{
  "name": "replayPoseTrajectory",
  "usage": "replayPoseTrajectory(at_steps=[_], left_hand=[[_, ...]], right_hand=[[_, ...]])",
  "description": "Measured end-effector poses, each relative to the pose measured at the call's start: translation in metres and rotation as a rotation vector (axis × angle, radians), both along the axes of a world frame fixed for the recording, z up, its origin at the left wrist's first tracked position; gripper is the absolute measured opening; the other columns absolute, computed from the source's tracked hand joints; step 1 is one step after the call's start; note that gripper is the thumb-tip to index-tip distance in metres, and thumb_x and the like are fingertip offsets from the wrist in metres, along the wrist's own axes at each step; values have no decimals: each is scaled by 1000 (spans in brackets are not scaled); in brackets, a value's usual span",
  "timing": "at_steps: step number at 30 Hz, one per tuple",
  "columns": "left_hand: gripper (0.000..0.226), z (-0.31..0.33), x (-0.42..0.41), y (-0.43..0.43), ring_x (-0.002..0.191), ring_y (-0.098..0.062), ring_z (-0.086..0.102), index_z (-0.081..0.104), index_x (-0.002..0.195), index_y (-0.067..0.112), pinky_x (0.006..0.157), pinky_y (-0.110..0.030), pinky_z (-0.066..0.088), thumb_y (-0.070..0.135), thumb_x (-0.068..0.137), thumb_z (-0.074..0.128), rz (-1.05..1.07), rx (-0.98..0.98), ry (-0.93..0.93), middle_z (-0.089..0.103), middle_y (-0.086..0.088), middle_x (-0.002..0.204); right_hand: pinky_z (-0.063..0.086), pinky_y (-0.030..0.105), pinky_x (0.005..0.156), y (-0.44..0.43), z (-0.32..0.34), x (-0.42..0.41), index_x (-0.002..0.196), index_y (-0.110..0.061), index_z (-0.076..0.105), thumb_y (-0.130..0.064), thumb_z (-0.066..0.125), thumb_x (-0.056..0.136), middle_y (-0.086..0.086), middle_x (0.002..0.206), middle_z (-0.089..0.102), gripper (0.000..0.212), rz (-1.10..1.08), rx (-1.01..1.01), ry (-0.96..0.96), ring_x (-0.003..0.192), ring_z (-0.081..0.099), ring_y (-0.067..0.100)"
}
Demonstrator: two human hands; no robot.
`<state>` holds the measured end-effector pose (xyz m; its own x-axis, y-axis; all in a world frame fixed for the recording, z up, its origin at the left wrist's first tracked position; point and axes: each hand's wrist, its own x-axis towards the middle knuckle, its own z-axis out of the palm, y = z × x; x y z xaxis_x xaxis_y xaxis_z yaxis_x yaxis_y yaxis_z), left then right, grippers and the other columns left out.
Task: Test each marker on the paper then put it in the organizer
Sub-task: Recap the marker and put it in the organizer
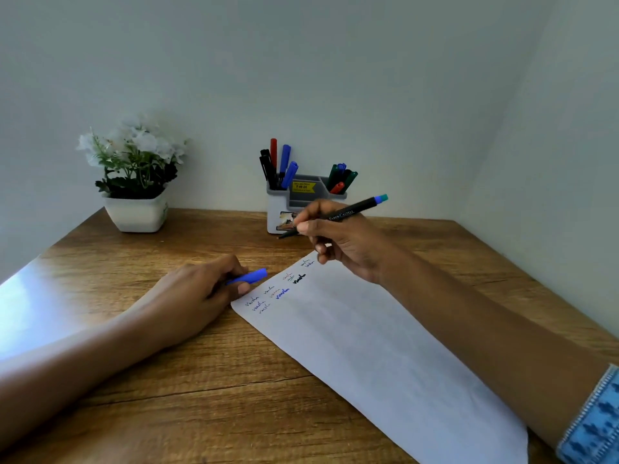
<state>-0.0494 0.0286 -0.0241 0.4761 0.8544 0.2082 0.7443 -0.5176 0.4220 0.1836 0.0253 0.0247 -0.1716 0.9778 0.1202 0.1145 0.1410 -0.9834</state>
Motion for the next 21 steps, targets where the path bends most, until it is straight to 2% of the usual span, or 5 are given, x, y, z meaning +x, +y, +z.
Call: replayPoseTrajectory(at_steps=[3,9,13,17,21], left_hand=[[11,-2,-3,1,72,-2,59,54,89,36,68,-31,47,46,90,49,33,4,-188,69,12,81],[31,6,-6,-4,73,-10,61,59,95,33,70,-38,47,56,84,40,19,14,-395,66,33,99],[32,6,-5,-5,63,-9,54,60,93,31,59,-29,42,55,84,39,3,40,-394,67,28,90],[32,5,-7,-3,68,-15,56,60,93,32,60,-35,44,56,85,39,-11,46,-380,70,-1,87],[37,5,-6,-4,64,-9,50,62,95,33,57,-28,36,57,81,37,-4,45,-371,63,0,73]], right_hand=[[52,22,50,-11,10,-13,83,-15,68,-3,60,87,8,74,59,14,84,38,36,54,53,7],[53,23,49,-17,11,-21,86,-10,72,-11,48,95,4,65,61,26,15,11,156,54,57,9],[54,23,49,-18,11,-24,86,-11,72,-11,48,95,3,64,62,25,-24,-12,185,54,59,8],[53,24,48,-19,9,-28,87,-10,65,-11,49,95,4,66,61,18,-29,-27,171,54,59,9],[52,25,46,-18,11,-27,80,-13,60,-10,51,94,4,64,61,17,-44,-10,192,51,58,10]])
